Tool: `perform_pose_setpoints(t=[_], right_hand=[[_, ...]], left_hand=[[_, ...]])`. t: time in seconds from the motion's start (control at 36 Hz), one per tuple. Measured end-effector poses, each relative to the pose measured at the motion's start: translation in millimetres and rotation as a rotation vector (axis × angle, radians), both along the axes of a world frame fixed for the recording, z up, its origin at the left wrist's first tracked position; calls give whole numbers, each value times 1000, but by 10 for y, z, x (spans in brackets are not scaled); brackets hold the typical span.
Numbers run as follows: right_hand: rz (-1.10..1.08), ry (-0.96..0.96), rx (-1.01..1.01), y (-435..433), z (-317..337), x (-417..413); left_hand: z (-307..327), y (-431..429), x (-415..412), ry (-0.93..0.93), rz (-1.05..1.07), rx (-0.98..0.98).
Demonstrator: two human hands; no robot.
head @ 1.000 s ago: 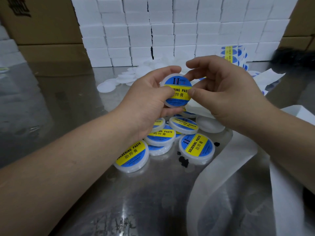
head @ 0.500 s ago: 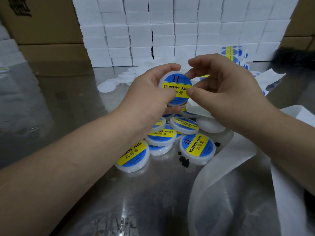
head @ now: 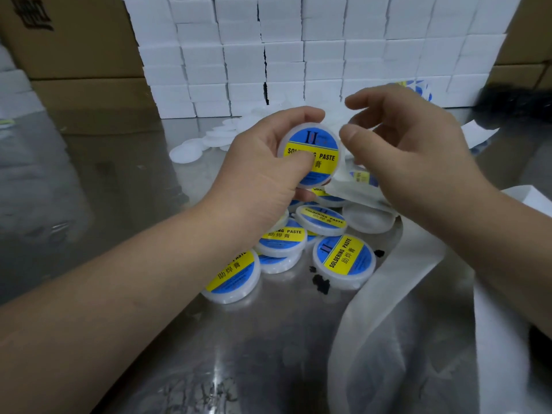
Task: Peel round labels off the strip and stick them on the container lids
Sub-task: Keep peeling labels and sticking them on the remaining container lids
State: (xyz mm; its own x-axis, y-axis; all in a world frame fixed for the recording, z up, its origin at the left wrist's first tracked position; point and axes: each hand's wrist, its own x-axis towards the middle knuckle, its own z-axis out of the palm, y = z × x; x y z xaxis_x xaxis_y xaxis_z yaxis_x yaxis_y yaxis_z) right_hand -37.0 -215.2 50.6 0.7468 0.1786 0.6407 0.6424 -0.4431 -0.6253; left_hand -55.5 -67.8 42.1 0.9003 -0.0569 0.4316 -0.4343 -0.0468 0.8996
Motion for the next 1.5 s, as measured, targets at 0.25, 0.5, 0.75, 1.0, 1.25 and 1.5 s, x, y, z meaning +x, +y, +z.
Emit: perform_pose_setpoints(t=[0.25,0.5,0.75,1.0,1.25,1.5], right_hand=[[-61,-38,-324,-29,-11,1],[-101,-143,-468,16,25,-80],[-18,-105,-300,2,31,-100],[-69,-83,-333,21,13,-83],[-179,-93,-124,-42,94,-45],[-396,80,-295,-208,186,134]], left_hand=[[-16,-38,-76,-128,9,177],[14,5,-69,-229,190,292],[13,2,-72,-344,309,460],[-10,17,-78,-336,332,569],[3,122,64,-178,513,747],[-42,243,244,64,607,1006]])
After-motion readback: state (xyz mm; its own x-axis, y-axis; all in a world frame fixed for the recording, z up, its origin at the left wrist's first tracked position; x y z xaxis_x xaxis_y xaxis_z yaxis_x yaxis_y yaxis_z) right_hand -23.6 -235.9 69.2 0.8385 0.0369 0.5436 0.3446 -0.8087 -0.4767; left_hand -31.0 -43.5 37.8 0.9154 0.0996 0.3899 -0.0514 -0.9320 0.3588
